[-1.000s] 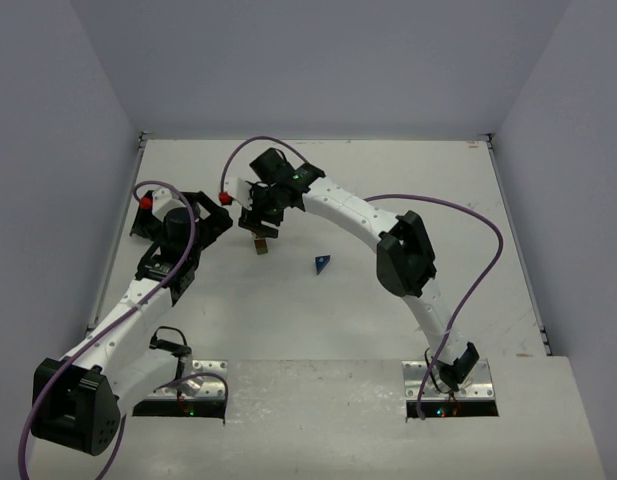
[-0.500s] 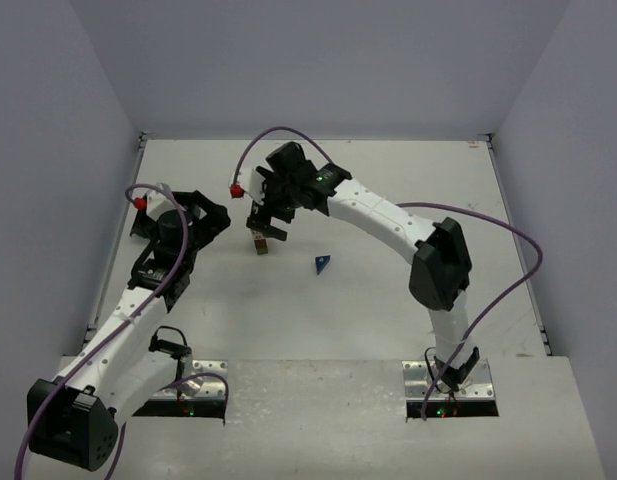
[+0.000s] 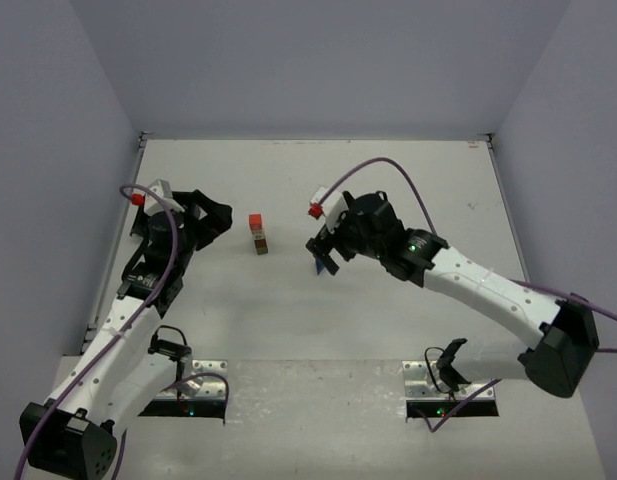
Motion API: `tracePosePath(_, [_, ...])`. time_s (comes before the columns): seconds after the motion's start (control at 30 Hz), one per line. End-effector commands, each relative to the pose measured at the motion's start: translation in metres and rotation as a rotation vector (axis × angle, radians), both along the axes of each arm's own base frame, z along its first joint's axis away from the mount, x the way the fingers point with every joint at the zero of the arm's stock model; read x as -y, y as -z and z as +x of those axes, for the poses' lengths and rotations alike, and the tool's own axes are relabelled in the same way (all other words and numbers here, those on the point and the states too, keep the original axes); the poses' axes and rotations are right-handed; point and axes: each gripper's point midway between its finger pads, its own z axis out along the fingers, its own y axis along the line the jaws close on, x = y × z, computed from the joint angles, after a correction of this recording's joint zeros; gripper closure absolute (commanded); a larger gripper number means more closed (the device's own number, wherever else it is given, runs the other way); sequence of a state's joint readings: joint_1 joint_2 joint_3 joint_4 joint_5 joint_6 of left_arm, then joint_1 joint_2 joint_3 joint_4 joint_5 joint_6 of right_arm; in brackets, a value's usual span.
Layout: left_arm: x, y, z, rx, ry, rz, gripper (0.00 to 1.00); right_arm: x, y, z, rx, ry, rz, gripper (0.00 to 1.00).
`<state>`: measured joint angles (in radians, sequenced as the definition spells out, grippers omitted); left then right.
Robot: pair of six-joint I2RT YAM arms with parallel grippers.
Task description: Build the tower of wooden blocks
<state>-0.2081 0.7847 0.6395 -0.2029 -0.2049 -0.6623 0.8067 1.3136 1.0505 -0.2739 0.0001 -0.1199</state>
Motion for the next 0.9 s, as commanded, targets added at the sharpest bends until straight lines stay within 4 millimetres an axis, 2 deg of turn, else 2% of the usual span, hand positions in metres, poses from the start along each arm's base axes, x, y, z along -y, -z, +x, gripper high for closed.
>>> tracePosePath(0.0, [0.018, -0.018, -0.005, 0.058, 0.098, -0.057, 0.0, 0.051, 0.005, -0.005, 0.012, 0.332, 0.209, 0.01])
tracePosePath(0.07, [0.029, -0.016, -0.005, 0.071, 0.146, -0.092, 0.0, 0.074, 0.016, -0.012, 0.01, 0.431, 0.243, 0.01])
tracePosePath(0.1, [0.04, -0.015, -0.007, 0.075, 0.204, -0.11, 0.0, 0.085, 0.02, -0.014, 0.011, 0.479, 0.259, 0.01])
tracePosePath(0.17, [0.055, -0.012, -0.009, 0.065, 0.271, -0.123, 0.0, 0.101, 0.026, -0.017, 0.018, 0.55, 0.279, 0.01])
tracePosePath(0.23, [0.076, -0.014, -0.013, 0.06, 0.328, -0.112, 0.0, 0.109, 0.032, -0.02, 0.011, 0.575, 0.291, 0.01])
tracePosePath(0.33, [0.092, -0.017, -0.018, 0.058, 0.354, -0.098, 0.0, 0.101, 0.042, -0.026, -0.034, 0.526, 0.301, 0.01])
tracePosePath(0.4, [0.095, -0.019, -0.019, 0.056, 0.344, -0.087, 0.0, 0.087, 0.058, -0.03, -0.072, 0.454, 0.28, 0.01])
tracePosePath(0.67, [0.08, -0.022, -0.021, 0.059, 0.277, -0.06, 0.0, 0.039, 0.09, -0.023, -0.069, 0.187, 0.209, 0.01])
tracePosePath(0.8, [0.071, -0.023, -0.023, 0.066, 0.243, -0.043, 0.0, 0.025, 0.099, -0.008, -0.053, 0.148, 0.152, 0.01])
tracePosePath(0.87, [0.066, -0.021, -0.022, 0.06, 0.217, -0.027, 0.0, 0.018, 0.118, 0.0, -0.08, 0.136, 0.092, 0.01])
